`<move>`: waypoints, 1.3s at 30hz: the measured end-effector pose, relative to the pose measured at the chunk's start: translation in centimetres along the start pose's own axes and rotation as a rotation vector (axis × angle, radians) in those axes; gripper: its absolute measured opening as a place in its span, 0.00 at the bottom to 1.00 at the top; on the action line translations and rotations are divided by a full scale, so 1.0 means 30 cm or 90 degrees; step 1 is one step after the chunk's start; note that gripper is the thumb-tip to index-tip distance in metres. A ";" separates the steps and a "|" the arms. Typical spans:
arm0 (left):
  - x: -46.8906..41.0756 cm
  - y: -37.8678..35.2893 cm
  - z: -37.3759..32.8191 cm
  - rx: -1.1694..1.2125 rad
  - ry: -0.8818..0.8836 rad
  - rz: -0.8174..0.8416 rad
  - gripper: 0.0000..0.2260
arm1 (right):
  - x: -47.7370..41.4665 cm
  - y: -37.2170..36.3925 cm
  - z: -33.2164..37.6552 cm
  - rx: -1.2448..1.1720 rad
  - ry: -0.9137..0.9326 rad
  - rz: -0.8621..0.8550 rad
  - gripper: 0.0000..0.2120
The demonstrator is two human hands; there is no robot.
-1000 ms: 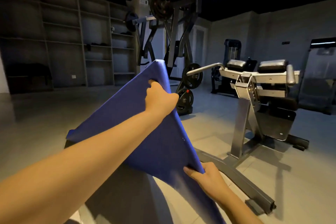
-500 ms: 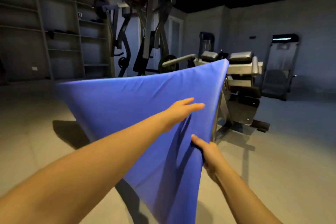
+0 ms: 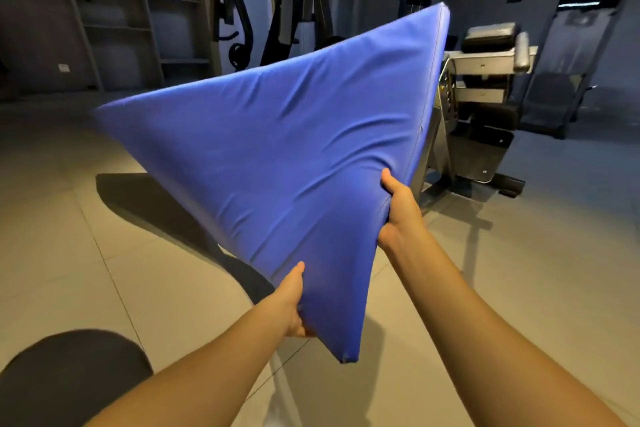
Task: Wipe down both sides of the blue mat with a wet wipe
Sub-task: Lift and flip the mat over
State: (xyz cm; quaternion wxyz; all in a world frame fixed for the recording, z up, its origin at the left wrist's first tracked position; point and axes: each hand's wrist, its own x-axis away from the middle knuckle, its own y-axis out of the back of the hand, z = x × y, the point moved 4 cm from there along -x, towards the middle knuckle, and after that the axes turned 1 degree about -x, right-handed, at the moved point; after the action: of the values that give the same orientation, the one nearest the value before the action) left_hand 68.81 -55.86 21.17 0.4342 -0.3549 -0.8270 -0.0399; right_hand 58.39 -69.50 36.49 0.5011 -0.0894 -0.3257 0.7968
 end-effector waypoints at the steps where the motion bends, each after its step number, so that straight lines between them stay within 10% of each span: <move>1: 0.013 -0.007 -0.003 0.025 -0.019 0.001 0.26 | -0.001 -0.001 0.005 -0.001 0.003 0.001 0.20; 7: 0.053 0.094 -0.095 0.058 -0.074 -0.069 0.06 | -0.021 0.030 0.038 0.042 0.027 -0.019 0.19; 16: 0.019 0.220 -0.159 0.190 -0.131 -0.070 0.16 | 0.023 0.112 0.081 0.466 0.304 -0.177 0.21; 27: 0.182 0.453 -0.251 0.118 -0.415 -0.394 0.19 | -0.053 0.284 -0.234 0.485 -0.132 -0.120 0.13; 39: 0.052 0.339 -0.038 0.082 -0.342 -0.369 0.21 | -0.041 0.424 -0.145 0.500 -0.127 -0.250 0.11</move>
State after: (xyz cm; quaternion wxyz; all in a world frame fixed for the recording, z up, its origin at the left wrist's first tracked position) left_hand 75.35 -47.84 20.59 0.1945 -0.0765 -0.9778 -0.0146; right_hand 51.60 -72.32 25.16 0.6048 0.2484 -0.0560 0.7545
